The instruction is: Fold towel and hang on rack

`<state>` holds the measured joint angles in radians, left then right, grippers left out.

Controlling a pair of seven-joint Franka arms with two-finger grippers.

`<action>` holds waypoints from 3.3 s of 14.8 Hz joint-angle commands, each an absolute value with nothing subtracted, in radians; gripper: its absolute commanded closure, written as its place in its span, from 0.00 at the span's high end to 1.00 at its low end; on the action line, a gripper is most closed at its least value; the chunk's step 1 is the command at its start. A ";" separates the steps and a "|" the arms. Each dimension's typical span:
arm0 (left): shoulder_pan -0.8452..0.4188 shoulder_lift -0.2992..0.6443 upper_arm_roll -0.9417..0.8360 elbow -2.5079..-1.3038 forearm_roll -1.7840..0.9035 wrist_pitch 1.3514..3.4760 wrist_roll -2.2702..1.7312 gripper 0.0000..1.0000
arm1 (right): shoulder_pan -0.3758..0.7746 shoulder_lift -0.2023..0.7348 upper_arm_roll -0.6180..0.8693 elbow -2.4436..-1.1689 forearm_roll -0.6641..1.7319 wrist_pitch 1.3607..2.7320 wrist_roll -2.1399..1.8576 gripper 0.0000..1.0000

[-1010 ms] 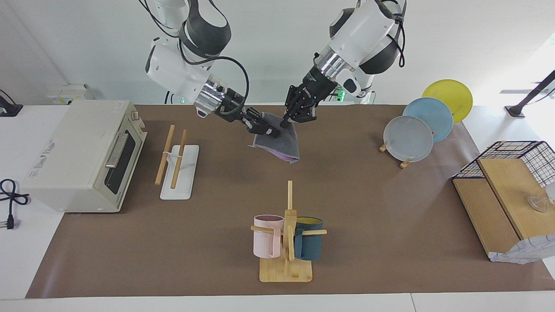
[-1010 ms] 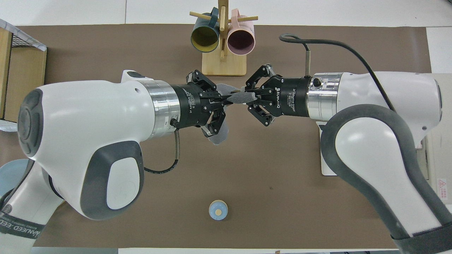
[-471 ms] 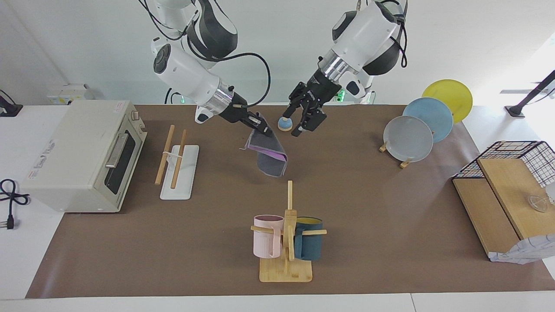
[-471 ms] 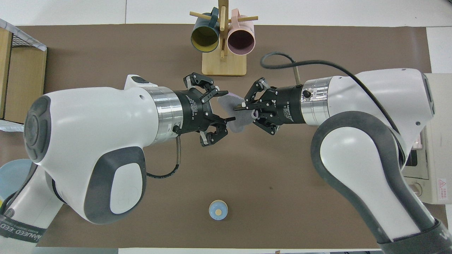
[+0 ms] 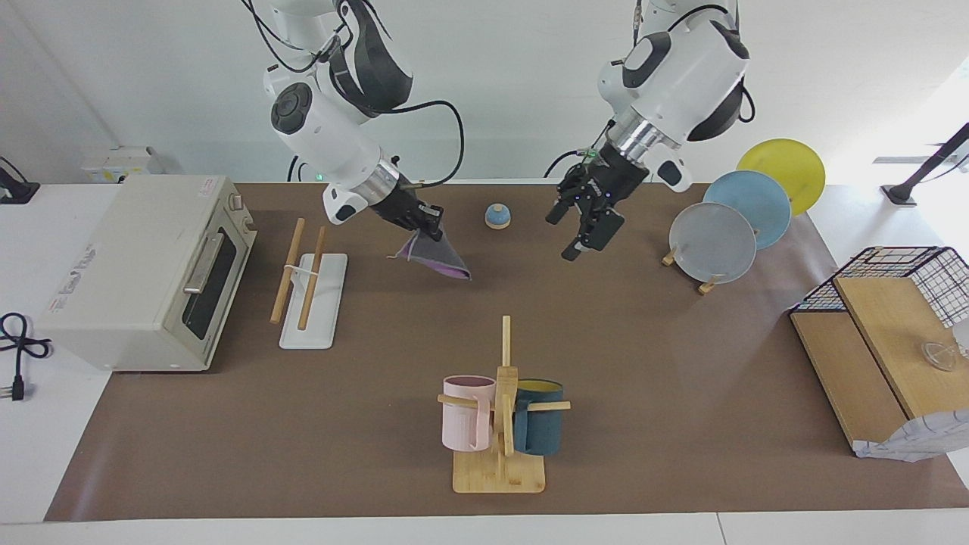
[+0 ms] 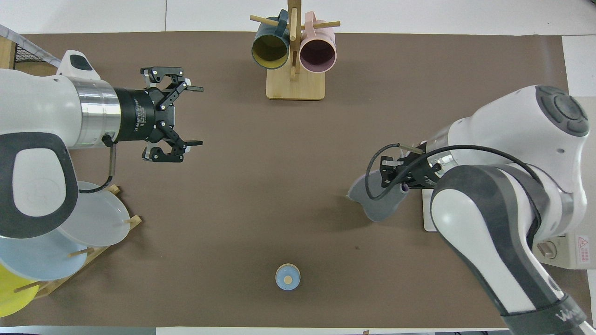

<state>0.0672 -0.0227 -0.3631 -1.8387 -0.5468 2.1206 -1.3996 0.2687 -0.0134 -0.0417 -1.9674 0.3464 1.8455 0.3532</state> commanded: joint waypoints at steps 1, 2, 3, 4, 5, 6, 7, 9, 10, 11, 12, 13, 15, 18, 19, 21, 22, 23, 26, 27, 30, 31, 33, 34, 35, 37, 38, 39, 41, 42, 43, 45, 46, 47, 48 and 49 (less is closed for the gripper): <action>0.159 -0.063 -0.370 -1.867 -0.488 2.071 -1.191 1.00 | 0.154 -0.044 -0.037 -1.988 0.253 1.784 0.174 0.00; 0.178 -0.061 -0.370 -1.867 -0.447 2.068 -1.125 1.00 | 0.123 -0.044 -0.037 -1.988 0.209 1.781 0.108 0.00; 0.205 -0.060 -0.370 -1.864 -0.416 2.056 -1.073 1.00 | 0.101 -0.046 -0.037 -1.996 0.180 1.781 0.048 0.00; 0.227 -0.060 -0.370 -1.861 -0.390 2.040 -1.021 1.00 | 0.086 -0.048 -0.037 -1.994 0.160 1.779 0.014 0.00; 0.229 -0.060 -0.368 -1.859 -0.352 2.025 -0.965 1.00 | 0.075 -0.046 -0.037 -1.993 0.126 1.782 -0.007 0.00; 0.230 -0.058 -0.367 -1.853 -0.303 2.013 -0.927 1.00 | 0.063 -0.046 -0.037 -1.993 0.086 1.792 -0.040 0.00; 0.230 -0.052 -0.367 -1.839 -0.260 2.002 -0.905 1.00 | 0.054 -0.043 -0.037 -1.987 0.068 1.792 -0.075 0.00; 0.227 -0.046 -0.368 -1.815 -0.160 1.959 -0.836 1.00 | 0.031 -0.041 -0.038 -1.971 0.037 1.792 -0.135 0.00; 0.227 -0.045 -0.368 -1.798 -0.120 1.924 -0.783 1.00 | 0.020 -0.046 -0.041 -1.971 0.017 1.790 -0.161 0.00; 0.227 -0.041 -0.368 -1.786 -0.101 1.895 -0.723 1.00 | 0.006 -0.048 -0.041 -1.973 0.011 1.789 -0.184 0.00; 0.229 -0.038 -0.367 -1.781 -0.080 1.878 -0.659 1.00 | -0.011 -0.048 -0.041 -1.973 0.000 1.792 -0.213 0.00; 0.230 -0.040 -0.367 -1.779 -0.043 1.853 -0.587 1.00 | -0.023 -0.048 -0.041 -1.971 -0.032 1.793 -0.247 0.00; 0.230 -0.046 -0.364 -1.761 -0.002 1.801 -0.439 1.00 | -0.034 -0.048 -0.044 -1.973 -0.043 1.792 -0.255 0.00; 0.218 -0.046 -0.348 -1.750 0.043 1.743 -0.263 1.00 | -0.046 -0.055 -0.043 -1.986 -0.045 1.798 -0.258 0.00; 0.213 -0.049 -0.347 -1.746 0.043 1.723 -0.232 1.00 | -0.043 -0.057 -0.043 -1.990 -0.044 1.799 -0.256 0.00; 0.210 -0.046 -0.347 -1.694 0.043 1.654 -0.164 1.00 | -0.043 -0.057 -0.043 -1.990 -0.045 1.798 -0.250 0.05; 0.201 -0.038 -0.344 -1.651 0.040 1.610 -0.152 1.00 | -0.044 -0.057 -0.043 -1.988 -0.044 1.798 -0.252 0.24; 0.168 -0.037 -0.322 -1.623 0.037 1.570 -0.152 1.00 | -0.044 -0.057 -0.043 -1.990 -0.044 1.798 -0.255 0.54; 0.037 -0.041 -0.184 -1.574 0.025 1.505 -0.149 1.00 | -0.046 -0.055 -0.043 -1.983 -0.044 1.793 -0.258 1.00; 0.003 -0.049 -0.152 -1.575 0.025 1.502 -0.146 1.00 | -0.046 -0.055 -0.043 -1.982 -0.044 1.793 -0.258 1.00; -0.090 -0.063 -0.066 -1.589 0.009 1.456 -0.109 1.00 | -0.048 -0.055 -0.044 -1.982 -0.044 1.787 -0.255 1.00; -0.089 -0.078 -0.063 -1.614 -0.012 1.468 -0.107 1.00 | -0.052 -0.055 -0.044 -1.983 -0.044 1.792 -0.252 1.00; -0.081 -0.074 -0.063 -1.632 -0.026 1.534 -0.110 1.00 | -0.060 -0.054 -0.044 -1.982 -0.044 1.795 -0.252 1.00; -0.081 -0.068 -0.063 -1.631 -0.035 1.569 -0.113 1.00 | -0.061 -0.054 -0.044 -1.983 -0.044 1.787 -0.249 1.00; -0.080 -0.063 -0.061 -1.623 -0.049 1.580 -0.117 1.00 | -0.072 -0.055 -0.043 -1.983 -0.044 1.787 -0.250 1.00; -0.078 -0.049 -0.060 -1.620 -0.049 1.572 -0.117 1.00 | -0.075 -0.043 -0.040 -1.944 -0.046 1.781 -0.259 1.00; -0.077 -0.048 -0.060 -1.618 -0.049 1.574 -0.120 1.00 | -0.075 -0.040 -0.038 -1.921 -0.048 1.766 -0.258 1.00; -0.062 -0.051 -0.066 -1.618 -0.048 1.575 -0.115 1.00 | -0.075 -0.034 -0.034 -1.886 -0.048 1.741 -0.255 1.00; -0.054 -0.077 -0.072 -1.637 -0.041 1.585 -0.103 1.00 | -0.074 -0.046 -0.029 -1.778 -0.048 1.614 -0.250 1.00; -0.054 -0.077 -0.071 -1.649 -0.040 1.597 -0.091 1.00 | -0.069 -0.046 -0.028 -1.707 -0.048 1.542 -0.245 1.00; -0.052 -0.072 -0.071 -1.649 -0.034 1.604 -0.089 1.00 | -0.052 -0.037 -0.028 -1.660 -0.048 1.502 -0.244 1.00; -0.051 -0.060 -0.069 -1.641 -0.026 1.609 -0.086 1.00 | -0.023 -0.034 -0.026 -1.638 -0.072 1.480 -0.242 1.00; -0.051 -0.052 -0.066 -1.640 -0.026 1.608 -0.086 1.00 | -0.008 -0.034 -0.028 -1.638 -0.080 1.479 -0.226 1.00; -0.051 -0.031 -0.064 -1.638 -0.026 1.608 -0.084 1.00 | -0.009 -0.034 -0.028 -1.638 -0.074 1.479 -0.200 1.00; -0.045 -0.028 -0.066 -1.638 -0.026 1.611 -0.083 1.00 | -0.009 -0.034 -0.028 -1.638 -0.068 1.480 -0.178 1.00; -0.035 -0.032 -0.067 -1.641 -0.026 1.609 -0.083 1.00 | -0.009 -0.032 -0.028 -1.638 -0.063 1.479 -0.166 1.00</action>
